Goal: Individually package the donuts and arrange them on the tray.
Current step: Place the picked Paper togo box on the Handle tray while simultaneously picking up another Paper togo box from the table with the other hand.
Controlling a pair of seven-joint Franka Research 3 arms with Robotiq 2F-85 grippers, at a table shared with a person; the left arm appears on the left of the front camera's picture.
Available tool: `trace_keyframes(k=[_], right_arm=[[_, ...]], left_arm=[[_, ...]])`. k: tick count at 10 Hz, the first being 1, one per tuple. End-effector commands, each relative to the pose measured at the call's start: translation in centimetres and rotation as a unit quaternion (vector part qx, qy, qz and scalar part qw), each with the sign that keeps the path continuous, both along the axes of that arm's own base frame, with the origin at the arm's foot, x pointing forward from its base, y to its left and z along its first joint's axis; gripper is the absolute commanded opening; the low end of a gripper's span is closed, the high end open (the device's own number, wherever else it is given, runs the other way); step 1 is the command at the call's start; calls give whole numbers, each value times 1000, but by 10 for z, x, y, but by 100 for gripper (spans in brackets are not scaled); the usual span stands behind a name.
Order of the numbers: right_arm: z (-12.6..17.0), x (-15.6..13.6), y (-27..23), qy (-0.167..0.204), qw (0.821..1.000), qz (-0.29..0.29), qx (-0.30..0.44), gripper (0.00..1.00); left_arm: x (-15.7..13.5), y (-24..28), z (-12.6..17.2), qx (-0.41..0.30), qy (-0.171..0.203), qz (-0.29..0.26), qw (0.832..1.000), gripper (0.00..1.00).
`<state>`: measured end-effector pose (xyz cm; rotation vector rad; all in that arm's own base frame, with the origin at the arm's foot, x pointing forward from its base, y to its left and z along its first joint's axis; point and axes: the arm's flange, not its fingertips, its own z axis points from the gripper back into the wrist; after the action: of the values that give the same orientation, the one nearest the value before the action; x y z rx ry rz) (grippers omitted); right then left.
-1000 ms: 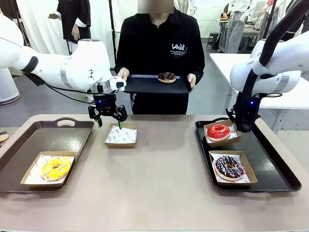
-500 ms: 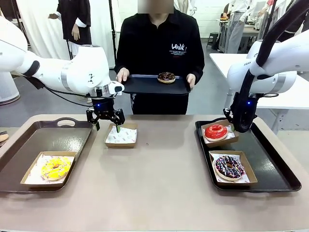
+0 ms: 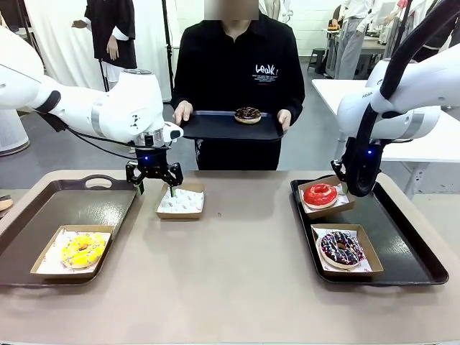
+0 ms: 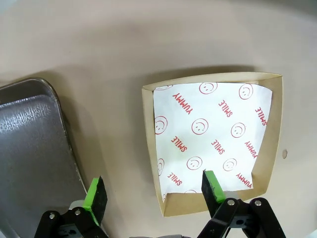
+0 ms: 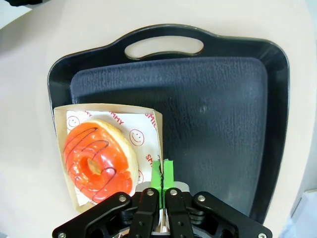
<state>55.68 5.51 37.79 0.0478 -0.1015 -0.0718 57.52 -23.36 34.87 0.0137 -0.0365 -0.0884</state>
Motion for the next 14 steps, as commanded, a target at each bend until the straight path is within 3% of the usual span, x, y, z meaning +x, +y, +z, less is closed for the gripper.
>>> trace_keyframes(k=[1, 8, 9, 10, 11, 12, 14], right_arm=[[-8, 7, 2, -8, 1000, 8, -6, 1], [-20, 11, 6, -3, 1000, 20, -10, 1], [-20, 11, 6, -1, 1000, 22, -9, 10], [-20, 11, 6, -1, 1000, 24, -8, 59], [-20, 10, 6, -1, 1000, 24, -8, 70], [-20, 10, 6, -2, 1000, 25, -8, 100], [-20, 10, 6, -3, 1000, 25, -8, 100]], left_arm=[[-2, -4, -3, 15, -12, 6, 1000, 100], [-8, -7, -7, 7, -1, -8, 1000, 100], [-8, -7, -7, 7, -2, -8, 1000, 100], [-8, -7, -8, 8, -2, -5, 1000, 100], [-6, -7, -12, 8, -3, -1, 1000, 100], [-3, -6, -15, 4, -10, 3, 1000, 100], [3, -4, -23, -5, -23, 24, 999, 100]])
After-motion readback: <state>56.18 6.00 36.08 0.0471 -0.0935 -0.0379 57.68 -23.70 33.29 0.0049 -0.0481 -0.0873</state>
